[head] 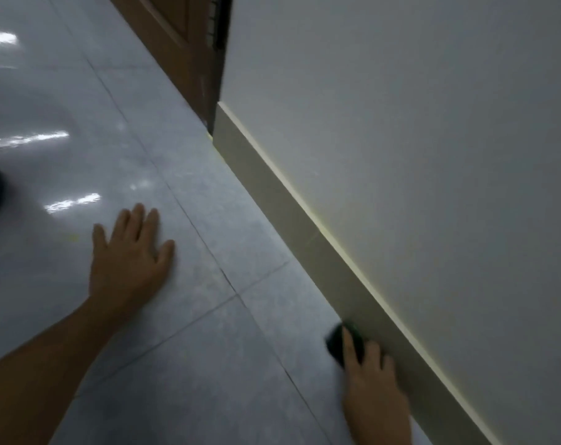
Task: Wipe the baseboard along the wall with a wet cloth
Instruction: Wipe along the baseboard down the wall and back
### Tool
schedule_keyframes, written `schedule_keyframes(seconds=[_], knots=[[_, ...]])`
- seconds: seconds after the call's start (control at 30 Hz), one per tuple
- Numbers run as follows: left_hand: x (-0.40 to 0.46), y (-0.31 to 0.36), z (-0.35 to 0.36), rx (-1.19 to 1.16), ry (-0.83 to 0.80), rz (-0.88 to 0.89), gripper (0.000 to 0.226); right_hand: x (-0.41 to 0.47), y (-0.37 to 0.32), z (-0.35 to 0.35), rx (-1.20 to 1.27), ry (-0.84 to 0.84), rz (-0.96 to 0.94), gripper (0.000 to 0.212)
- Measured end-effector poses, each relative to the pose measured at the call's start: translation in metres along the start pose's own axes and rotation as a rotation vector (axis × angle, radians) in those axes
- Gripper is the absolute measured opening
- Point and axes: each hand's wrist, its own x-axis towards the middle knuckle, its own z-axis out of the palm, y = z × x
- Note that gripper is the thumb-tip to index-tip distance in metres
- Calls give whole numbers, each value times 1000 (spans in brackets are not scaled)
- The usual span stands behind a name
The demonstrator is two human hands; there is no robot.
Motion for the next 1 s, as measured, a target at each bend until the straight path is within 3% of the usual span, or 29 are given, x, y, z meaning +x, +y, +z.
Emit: schedule_keyframes(seconds=[0.1,0.2,0.3,0.43,0.53,0.63,0.77,1.0], knots=[[0,-1,4,-7,4,17,80,8,-6,14,-76,81,-26,55],[-1,-3,4,-48,53,12,78,46,-44,-12,-1,42,-49,40],[4,-4,3,-76,95,25,73,115,-99,-44,-7,49,-192,56],[18,-8,0,-55,193,13,57,205,-186,-75,-42,189,-294,45],[41,-18,-5,24,206,57,44,217,-201,-78,-66,149,-280,45],[69,-31,-11,75,203,133,49,188,-166,-68,-8,68,-256,55],[89,-43,-4,3,143,109,70,151,-132,-47,-49,-4,-209,63],[92,-46,2,-23,78,75,81,241,-215,-90,-110,103,-357,46]])
